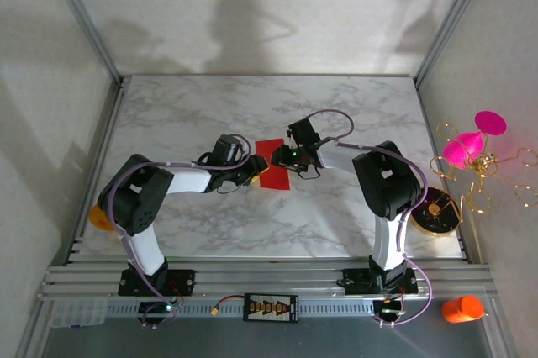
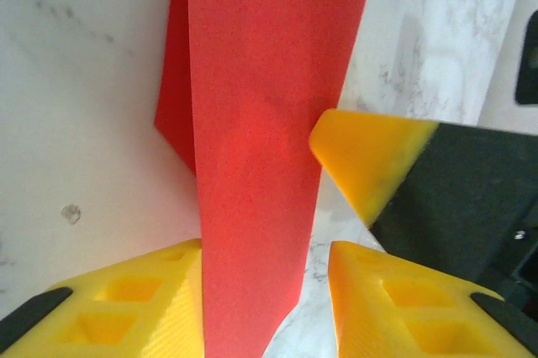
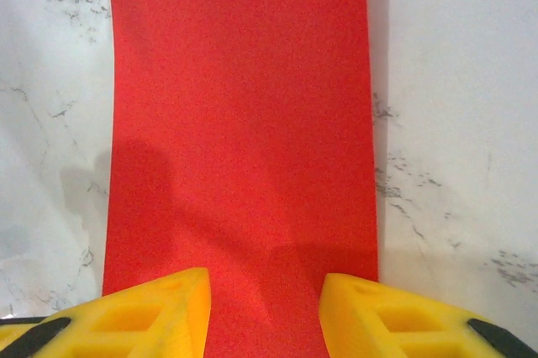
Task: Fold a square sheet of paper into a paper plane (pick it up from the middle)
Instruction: Third fold the triangle at the center of the table.
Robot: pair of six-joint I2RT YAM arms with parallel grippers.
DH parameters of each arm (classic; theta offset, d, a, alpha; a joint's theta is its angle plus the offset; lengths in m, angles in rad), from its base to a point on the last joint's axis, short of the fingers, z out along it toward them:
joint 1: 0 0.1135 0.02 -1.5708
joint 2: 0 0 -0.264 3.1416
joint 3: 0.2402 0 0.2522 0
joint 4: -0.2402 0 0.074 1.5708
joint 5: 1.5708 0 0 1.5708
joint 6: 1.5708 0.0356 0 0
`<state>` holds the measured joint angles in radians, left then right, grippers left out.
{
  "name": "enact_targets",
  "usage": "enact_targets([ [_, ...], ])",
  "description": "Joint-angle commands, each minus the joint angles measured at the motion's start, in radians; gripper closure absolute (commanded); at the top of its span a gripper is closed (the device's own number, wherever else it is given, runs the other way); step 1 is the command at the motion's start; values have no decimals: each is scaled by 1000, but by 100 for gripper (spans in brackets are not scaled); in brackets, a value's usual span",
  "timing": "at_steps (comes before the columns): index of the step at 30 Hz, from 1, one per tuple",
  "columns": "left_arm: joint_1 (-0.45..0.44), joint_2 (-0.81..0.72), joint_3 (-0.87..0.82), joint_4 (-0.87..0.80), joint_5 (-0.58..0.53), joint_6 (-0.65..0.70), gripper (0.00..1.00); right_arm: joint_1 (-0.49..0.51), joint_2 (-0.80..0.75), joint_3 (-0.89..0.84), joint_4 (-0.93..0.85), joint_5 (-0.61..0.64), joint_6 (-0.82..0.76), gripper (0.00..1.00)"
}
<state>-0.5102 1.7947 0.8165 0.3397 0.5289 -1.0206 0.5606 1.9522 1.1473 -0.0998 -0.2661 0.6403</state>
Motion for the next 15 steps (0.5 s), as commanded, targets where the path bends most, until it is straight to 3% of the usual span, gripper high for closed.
enact_targets([
  [1, 4, 12, 7, 51, 38, 9, 62, -14, 67, -37, -83, 38, 3, 58],
  [10, 5, 41, 29, 4, 30, -27, 78, -35, 26, -50, 3, -92, 10, 57],
  [15, 12, 43, 35, -8, 13, -60, 90, -60, -54, -75, 71, -93, -20, 55],
])
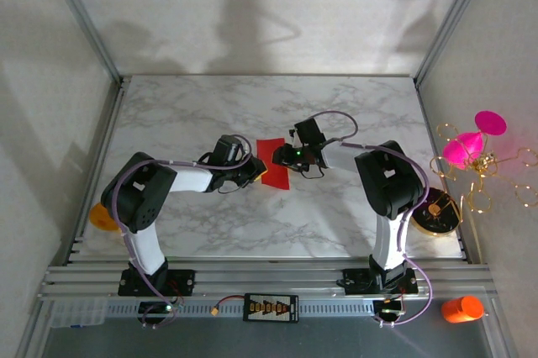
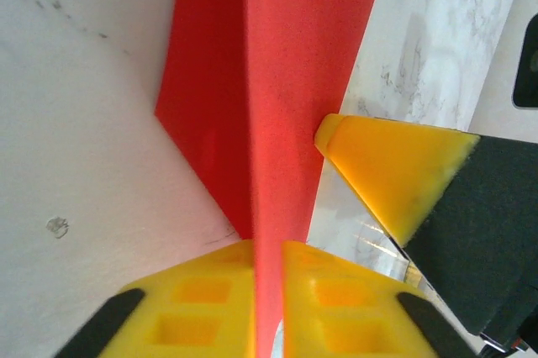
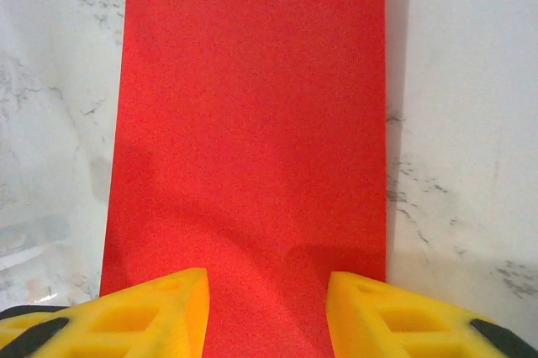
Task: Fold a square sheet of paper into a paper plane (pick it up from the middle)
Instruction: Third fold the triangle at the center of the table.
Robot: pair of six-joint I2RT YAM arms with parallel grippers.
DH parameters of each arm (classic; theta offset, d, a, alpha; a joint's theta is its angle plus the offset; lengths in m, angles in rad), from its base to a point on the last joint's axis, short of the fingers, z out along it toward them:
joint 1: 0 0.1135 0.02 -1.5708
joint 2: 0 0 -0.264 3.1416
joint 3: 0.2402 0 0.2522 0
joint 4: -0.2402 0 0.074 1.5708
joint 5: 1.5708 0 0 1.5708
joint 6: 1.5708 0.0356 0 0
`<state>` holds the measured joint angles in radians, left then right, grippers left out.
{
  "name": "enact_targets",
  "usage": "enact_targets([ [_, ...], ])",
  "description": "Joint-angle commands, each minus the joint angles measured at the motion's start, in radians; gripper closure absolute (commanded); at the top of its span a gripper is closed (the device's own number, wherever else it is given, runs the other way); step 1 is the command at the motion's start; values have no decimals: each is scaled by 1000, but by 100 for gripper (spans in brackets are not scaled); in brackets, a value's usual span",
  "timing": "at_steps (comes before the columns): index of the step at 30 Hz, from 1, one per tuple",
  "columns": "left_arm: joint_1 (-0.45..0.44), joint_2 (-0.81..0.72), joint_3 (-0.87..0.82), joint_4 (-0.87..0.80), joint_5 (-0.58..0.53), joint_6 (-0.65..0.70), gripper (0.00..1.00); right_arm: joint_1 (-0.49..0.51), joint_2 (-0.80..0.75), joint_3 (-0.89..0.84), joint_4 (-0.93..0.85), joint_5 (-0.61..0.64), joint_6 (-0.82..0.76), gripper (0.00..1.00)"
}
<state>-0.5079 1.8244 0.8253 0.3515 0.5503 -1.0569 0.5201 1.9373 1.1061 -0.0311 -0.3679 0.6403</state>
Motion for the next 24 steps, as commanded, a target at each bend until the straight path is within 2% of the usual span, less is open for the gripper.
enact_targets([
  [1, 11, 12, 28, -20, -12, -32, 93, -25, -64, -39, 15, 27, -37, 54],
  [4, 11, 6, 28, -20, -27, -61, 100, -40, -149, -74, 69, 97, -122, 46],
  [10, 11, -6, 38, -65, -38, -124, 100, -38, -319, -225, 292, 159, -351, 28],
  [16, 11, -14, 44, -67, -38, -186, 100, 17, -384, -310, 409, 239, -550, 22],
  [21, 12, -10, 86, -121, -38, -144, 100, 89, -444, -476, 605, 171, -761, 23],
  [24, 11, -1, 100, -150, -36, -131, 100, 138, -450, -524, 635, 179, -832, 23],
])
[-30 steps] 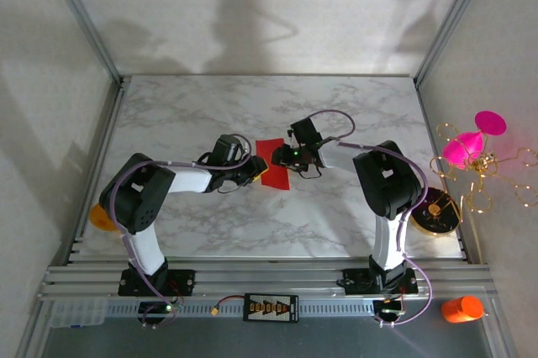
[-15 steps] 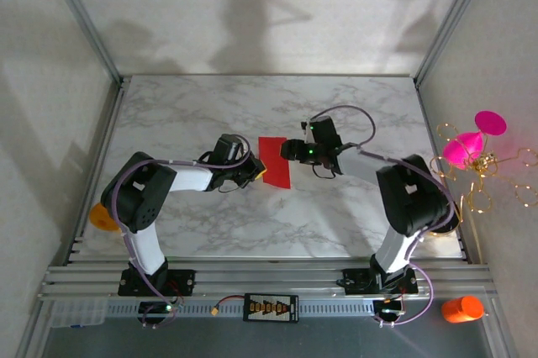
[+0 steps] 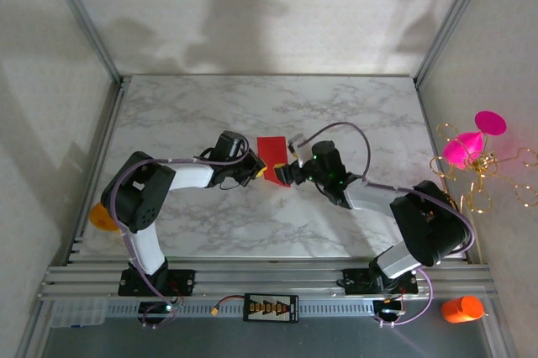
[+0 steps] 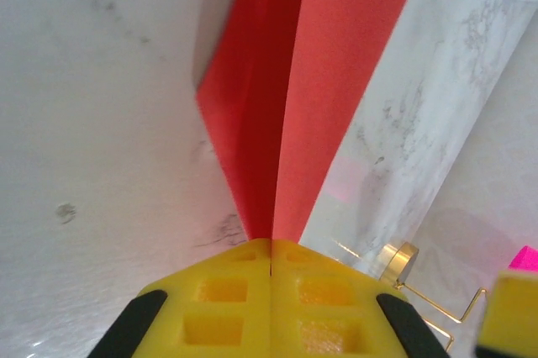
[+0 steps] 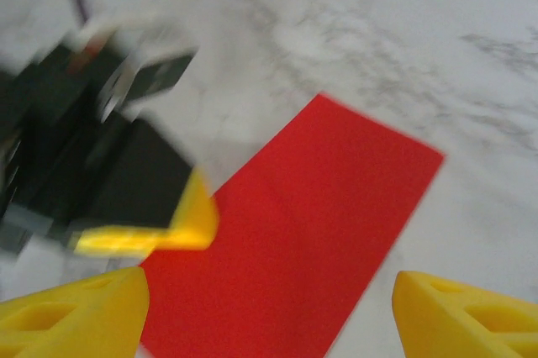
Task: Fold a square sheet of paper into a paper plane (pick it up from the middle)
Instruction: Third fold the triangle at the center of the table.
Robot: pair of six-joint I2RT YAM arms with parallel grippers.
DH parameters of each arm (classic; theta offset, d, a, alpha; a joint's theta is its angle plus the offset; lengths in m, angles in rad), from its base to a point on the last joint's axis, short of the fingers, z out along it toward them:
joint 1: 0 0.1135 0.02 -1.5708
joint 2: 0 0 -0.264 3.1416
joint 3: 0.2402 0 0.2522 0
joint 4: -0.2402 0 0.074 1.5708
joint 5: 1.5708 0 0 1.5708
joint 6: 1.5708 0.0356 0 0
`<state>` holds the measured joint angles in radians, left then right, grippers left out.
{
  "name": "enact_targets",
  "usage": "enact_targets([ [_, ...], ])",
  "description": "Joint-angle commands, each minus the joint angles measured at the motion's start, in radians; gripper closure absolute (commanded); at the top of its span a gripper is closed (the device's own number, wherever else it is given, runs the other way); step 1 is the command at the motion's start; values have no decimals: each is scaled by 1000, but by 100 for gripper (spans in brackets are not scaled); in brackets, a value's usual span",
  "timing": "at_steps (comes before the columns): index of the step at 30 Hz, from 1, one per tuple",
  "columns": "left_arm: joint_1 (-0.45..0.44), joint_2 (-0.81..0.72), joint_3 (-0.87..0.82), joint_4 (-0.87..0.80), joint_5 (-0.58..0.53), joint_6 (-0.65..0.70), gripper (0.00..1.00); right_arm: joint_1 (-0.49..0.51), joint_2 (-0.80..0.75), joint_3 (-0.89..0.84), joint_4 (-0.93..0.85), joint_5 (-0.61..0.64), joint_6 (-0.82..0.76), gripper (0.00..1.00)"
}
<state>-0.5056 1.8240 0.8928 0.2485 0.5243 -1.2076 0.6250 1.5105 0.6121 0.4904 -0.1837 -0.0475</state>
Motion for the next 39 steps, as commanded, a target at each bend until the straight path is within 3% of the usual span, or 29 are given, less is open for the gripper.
enact_targets([
  [1, 9, 3, 31, -43, -4, 16, 100, 51, -19, -40, 115, 5, -166, 23],
  [7, 9, 1, 35, -59, -6, 16, 100, 148, 21, -110, 227, 119, -255, 27],
  [17, 3, 2, 40, -70, -4, 22, 100, 194, 140, -88, 325, 246, -372, 34],
  [24, -4, 6, 41, -72, -3, 23, 100, 196, 190, -74, 406, 286, -388, 39],
  [35, -7, 6, 40, -69, -1, 22, 100, 198, 205, -54, 389, 246, -394, 59],
  [39, -7, 3, 40, -70, -1, 20, 100, 199, 209, -54, 374, 226, -397, 62],
])
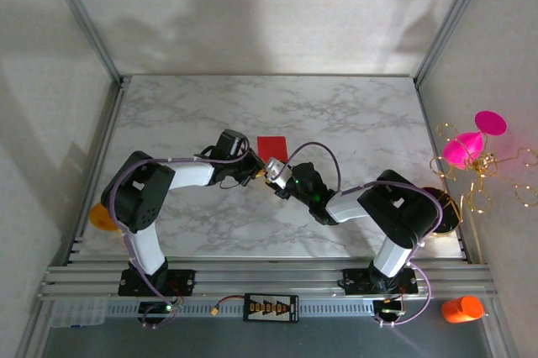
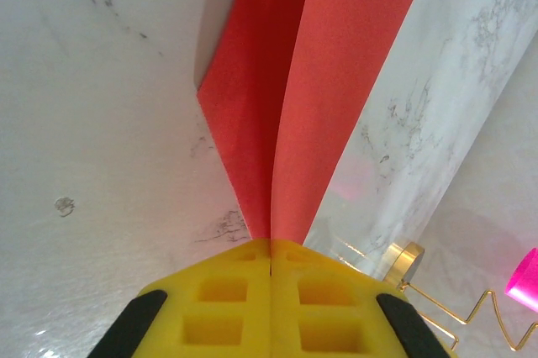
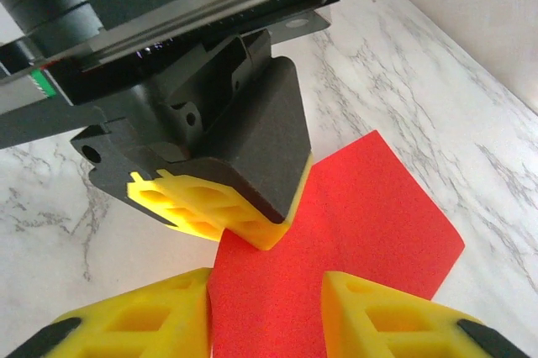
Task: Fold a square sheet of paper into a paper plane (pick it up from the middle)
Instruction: Third fold the triangle at the center of the table.
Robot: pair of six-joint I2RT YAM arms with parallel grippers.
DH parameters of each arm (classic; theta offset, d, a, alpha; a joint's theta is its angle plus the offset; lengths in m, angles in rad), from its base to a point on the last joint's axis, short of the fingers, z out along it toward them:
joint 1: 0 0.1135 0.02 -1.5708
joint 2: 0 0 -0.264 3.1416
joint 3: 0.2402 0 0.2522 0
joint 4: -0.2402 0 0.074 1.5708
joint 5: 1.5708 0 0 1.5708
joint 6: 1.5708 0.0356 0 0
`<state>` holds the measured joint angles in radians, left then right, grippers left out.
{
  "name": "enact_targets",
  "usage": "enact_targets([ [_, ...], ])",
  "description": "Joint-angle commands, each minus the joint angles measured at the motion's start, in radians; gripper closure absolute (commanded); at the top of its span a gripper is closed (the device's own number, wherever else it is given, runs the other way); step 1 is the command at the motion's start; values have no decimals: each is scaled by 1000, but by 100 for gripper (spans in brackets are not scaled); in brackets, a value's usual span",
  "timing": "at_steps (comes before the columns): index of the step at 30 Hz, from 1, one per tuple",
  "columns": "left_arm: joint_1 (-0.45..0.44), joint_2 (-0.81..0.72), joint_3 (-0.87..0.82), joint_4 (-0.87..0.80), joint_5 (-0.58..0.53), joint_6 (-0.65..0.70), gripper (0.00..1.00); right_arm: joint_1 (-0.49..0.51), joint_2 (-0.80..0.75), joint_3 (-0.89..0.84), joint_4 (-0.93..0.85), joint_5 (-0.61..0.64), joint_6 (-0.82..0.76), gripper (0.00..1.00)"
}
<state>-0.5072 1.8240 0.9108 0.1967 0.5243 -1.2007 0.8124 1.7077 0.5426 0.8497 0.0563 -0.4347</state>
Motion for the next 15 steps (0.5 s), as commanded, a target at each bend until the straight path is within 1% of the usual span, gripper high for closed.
enact_targets([
  [1, -5, 2, 21, -19, -1, 13, 100, 13, 12, 17, 10, -23, -12, 62],
  [6, -7, 2, 22, -19, -1, 10, 100, 14, 14, 20, 1, -41, -10, 63],
  [10, -7, 0, 20, -17, -1, 10, 100, 13, 18, 25, -11, -53, -12, 68],
  [15, -7, -3, 21, -16, -1, 7, 100, 16, 18, 29, -28, -48, -11, 87],
])
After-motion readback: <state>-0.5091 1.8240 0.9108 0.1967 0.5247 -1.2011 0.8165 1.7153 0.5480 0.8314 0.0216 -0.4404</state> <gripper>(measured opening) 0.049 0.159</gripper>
